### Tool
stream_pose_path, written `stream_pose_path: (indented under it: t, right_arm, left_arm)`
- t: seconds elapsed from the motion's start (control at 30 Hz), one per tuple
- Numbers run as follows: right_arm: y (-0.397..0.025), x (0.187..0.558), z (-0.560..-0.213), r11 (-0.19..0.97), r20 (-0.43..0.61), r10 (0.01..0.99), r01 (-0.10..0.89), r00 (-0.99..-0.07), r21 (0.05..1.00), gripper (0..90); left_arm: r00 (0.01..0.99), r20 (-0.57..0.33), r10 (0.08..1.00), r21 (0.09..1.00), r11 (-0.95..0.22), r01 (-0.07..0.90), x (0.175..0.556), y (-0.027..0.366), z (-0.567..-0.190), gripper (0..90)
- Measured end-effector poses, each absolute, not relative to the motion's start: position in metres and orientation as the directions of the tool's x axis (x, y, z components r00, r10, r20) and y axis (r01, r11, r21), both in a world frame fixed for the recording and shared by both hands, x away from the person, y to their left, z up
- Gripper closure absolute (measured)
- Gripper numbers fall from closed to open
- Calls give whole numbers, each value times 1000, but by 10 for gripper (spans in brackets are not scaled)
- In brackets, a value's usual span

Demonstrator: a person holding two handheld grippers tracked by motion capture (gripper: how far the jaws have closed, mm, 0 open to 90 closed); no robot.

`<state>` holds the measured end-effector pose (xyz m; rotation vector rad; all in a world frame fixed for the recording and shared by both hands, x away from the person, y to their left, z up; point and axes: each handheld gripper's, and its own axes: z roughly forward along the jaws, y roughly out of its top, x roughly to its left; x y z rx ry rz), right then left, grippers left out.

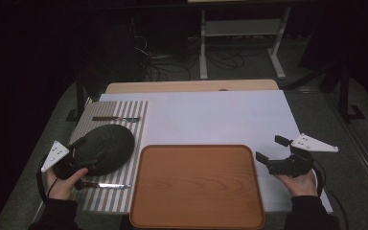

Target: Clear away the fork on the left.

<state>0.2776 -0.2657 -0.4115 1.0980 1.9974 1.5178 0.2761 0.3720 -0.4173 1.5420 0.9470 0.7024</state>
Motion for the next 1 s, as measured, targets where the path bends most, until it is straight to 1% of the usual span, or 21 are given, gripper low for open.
stream_pose_path:
  t: [0.6,0.7,0.87,1.0]
  right_arm:
    - [-266,278,-411,91,152,773,345,-616,934,0]
    - [-265,278,-411,97,147,773,345,-617,934,0]
    - [-264,277,-411,103,145,775,348,-616,932,0]
    - [-265,276,-411,99,146,777,349,-612,932,0]
  left_arm:
    - [477,-53,877,981,-42,187,276,372,-415,0]
    - [472,-37,881,982,-55,179,275,372,-412,16]
    - [467,-28,884,982,-63,179,274,377,-410,16]
    - [467,-3,884,978,-94,185,274,382,-409,16]
